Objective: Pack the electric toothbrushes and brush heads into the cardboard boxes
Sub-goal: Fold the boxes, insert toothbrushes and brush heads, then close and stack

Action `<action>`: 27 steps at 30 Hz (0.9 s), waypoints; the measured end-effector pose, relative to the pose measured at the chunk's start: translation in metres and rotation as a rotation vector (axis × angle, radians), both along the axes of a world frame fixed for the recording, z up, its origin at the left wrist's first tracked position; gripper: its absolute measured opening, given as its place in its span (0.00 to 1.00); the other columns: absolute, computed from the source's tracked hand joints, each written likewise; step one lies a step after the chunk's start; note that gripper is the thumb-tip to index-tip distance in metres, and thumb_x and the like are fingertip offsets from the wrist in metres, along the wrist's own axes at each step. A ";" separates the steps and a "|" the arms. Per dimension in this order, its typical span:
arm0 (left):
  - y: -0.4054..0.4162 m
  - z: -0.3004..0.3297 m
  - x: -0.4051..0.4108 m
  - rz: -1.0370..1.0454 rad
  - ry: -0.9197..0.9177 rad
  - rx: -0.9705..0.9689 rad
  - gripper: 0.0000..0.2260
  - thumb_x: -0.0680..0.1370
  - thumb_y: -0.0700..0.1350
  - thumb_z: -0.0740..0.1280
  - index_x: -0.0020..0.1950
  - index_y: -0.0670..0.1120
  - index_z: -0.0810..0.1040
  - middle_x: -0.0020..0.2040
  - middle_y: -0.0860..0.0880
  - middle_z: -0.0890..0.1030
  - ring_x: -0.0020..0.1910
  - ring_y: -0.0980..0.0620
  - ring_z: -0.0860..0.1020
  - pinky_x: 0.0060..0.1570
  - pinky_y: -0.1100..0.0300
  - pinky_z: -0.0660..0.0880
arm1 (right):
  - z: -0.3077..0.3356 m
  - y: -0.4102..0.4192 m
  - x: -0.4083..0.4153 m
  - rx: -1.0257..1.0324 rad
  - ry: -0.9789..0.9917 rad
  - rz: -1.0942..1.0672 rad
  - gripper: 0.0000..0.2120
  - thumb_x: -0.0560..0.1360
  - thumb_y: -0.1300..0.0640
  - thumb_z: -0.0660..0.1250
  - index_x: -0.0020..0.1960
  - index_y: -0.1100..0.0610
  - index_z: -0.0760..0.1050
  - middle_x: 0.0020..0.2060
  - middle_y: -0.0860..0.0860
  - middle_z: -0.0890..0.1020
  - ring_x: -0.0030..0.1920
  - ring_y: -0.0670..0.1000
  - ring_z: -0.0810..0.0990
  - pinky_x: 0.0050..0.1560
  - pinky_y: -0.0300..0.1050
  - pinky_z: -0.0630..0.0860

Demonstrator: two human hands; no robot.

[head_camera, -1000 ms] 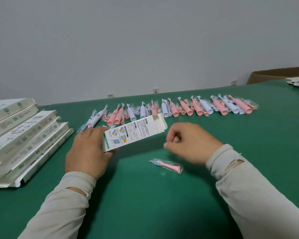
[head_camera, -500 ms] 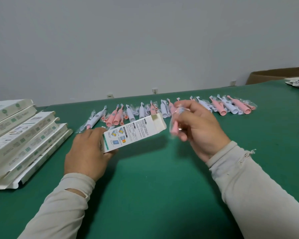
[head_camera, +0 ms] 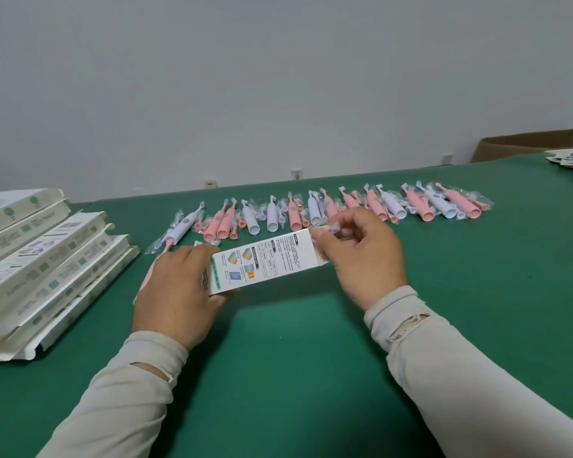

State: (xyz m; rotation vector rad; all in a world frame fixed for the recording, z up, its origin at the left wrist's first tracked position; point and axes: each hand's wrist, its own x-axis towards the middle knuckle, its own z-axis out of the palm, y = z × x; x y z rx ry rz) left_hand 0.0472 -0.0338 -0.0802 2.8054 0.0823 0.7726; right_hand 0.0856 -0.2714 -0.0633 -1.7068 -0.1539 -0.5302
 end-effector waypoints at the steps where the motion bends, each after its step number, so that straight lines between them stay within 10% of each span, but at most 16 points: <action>1: -0.001 0.000 0.000 -0.011 -0.003 0.001 0.25 0.70 0.59 0.75 0.64 0.55 0.75 0.57 0.52 0.78 0.57 0.47 0.72 0.48 0.49 0.74 | -0.003 0.000 0.001 -0.069 -0.015 -0.043 0.07 0.73 0.53 0.75 0.40 0.46 0.79 0.34 0.41 0.81 0.35 0.42 0.79 0.40 0.38 0.77; 8: 0.002 -0.001 0.001 0.009 -0.010 -0.023 0.26 0.70 0.57 0.76 0.65 0.54 0.75 0.58 0.52 0.78 0.58 0.46 0.72 0.52 0.49 0.74 | -0.001 0.002 -0.002 -0.237 -0.079 0.023 0.05 0.79 0.54 0.69 0.50 0.45 0.83 0.46 0.41 0.76 0.46 0.28 0.73 0.44 0.18 0.64; 21: 0.001 -0.001 0.000 -0.019 -0.010 -0.014 0.26 0.69 0.58 0.76 0.64 0.55 0.74 0.57 0.53 0.78 0.57 0.47 0.72 0.50 0.46 0.76 | -0.004 0.002 -0.004 -0.268 -0.011 0.320 0.11 0.74 0.61 0.56 0.46 0.45 0.70 0.28 0.42 0.76 0.28 0.42 0.72 0.32 0.41 0.72; 27: 0.003 -0.001 0.001 0.004 -0.007 -0.028 0.25 0.69 0.58 0.76 0.63 0.55 0.74 0.57 0.52 0.78 0.56 0.48 0.72 0.49 0.49 0.75 | 0.011 -0.030 0.003 -0.552 -0.076 0.262 0.30 0.67 0.53 0.61 0.68 0.37 0.66 0.65 0.39 0.73 0.63 0.38 0.71 0.61 0.37 0.69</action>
